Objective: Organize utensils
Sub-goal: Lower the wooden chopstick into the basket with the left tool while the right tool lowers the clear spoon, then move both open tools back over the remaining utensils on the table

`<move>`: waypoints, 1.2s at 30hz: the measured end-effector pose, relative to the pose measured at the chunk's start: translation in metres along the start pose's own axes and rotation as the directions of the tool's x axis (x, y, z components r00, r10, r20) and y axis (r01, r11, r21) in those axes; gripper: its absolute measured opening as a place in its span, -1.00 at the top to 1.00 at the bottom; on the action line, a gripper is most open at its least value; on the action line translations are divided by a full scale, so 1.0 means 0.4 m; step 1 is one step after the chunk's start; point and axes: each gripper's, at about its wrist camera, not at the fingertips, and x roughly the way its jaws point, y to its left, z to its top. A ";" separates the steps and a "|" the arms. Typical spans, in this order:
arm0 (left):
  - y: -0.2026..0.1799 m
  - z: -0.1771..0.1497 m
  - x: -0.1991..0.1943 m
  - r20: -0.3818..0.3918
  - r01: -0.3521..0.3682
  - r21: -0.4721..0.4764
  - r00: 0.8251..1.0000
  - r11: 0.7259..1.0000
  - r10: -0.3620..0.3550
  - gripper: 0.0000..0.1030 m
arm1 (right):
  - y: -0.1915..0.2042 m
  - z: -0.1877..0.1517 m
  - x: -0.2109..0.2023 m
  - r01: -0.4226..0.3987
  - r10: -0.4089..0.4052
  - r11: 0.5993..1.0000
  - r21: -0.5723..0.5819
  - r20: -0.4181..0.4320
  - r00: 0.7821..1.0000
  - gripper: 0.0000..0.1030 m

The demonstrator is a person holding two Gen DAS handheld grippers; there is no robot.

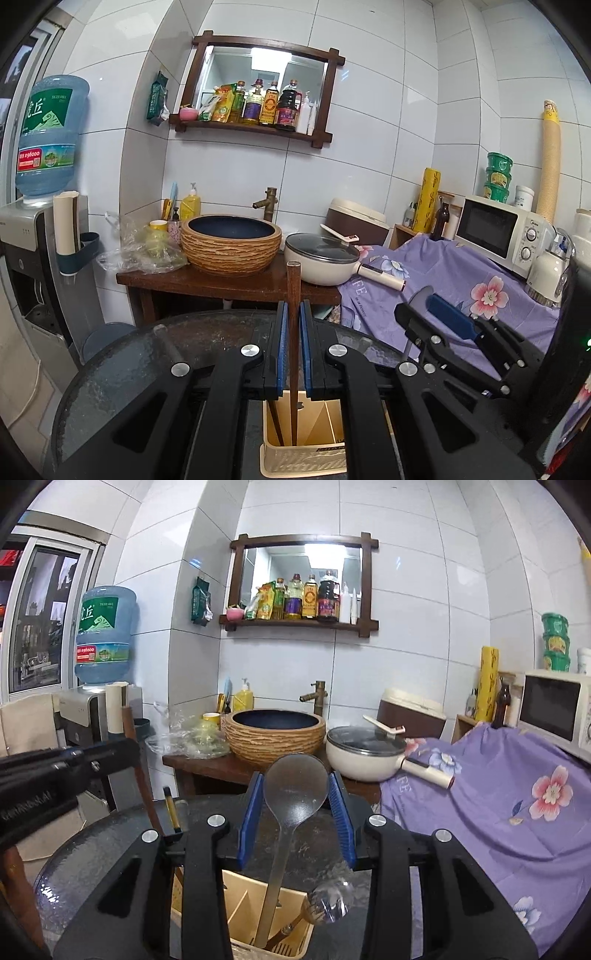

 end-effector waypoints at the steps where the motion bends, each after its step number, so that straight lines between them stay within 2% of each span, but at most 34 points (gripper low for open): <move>1: -0.001 -0.004 0.001 -0.003 0.000 0.000 1.000 1.000 0.000 0.87 | -0.001 -0.009 0.005 0.005 -0.005 1.000 -0.002 -0.002 1.000 0.28; 14: 0.012 -0.079 0.033 -0.074 0.004 0.014 0.997 1.000 -0.003 0.87 | -0.003 -0.167 0.039 -0.005 0.006 1.000 0.004 -0.123 0.992 0.28; 21: 0.015 -0.115 0.044 -0.111 0.008 0.014 0.994 1.000 -0.007 0.87 | 0.007 -0.205 0.033 -0.009 0.006 1.000 -0.018 -0.148 0.989 0.28; 27: 0.007 -0.124 0.039 -0.110 0.007 0.027 0.994 1.000 -0.004 0.87 | 0.020 -0.213 0.023 -0.009 0.002 0.999 -0.044 -0.144 0.990 0.27; 29: 0.006 -0.120 0.037 -0.110 0.003 0.029 0.994 1.000 0.000 0.87 | 0.020 -0.213 0.021 -0.011 0.004 0.999 -0.049 -0.141 0.990 0.16; 31: 0.006 -0.117 0.031 -0.104 0.007 0.024 0.995 1.000 -0.005 0.87 | 0.018 -0.211 0.009 -0.020 0.014 0.999 -0.045 -0.124 0.992 -0.10; 34: 0.006 -0.112 0.014 -0.097 0.021 0.024 0.995 0.999 -0.019 0.83 | 0.020 -0.202 -0.012 -0.024 0.018 0.999 -0.049 -0.107 0.994 -0.12; 36: 0.009 -0.112 -0.004 -0.090 0.025 0.024 0.996 0.999 -0.023 0.65 | 0.022 -0.198 -0.025 -0.028 0.022 0.998 -0.056 -0.104 0.994 -0.12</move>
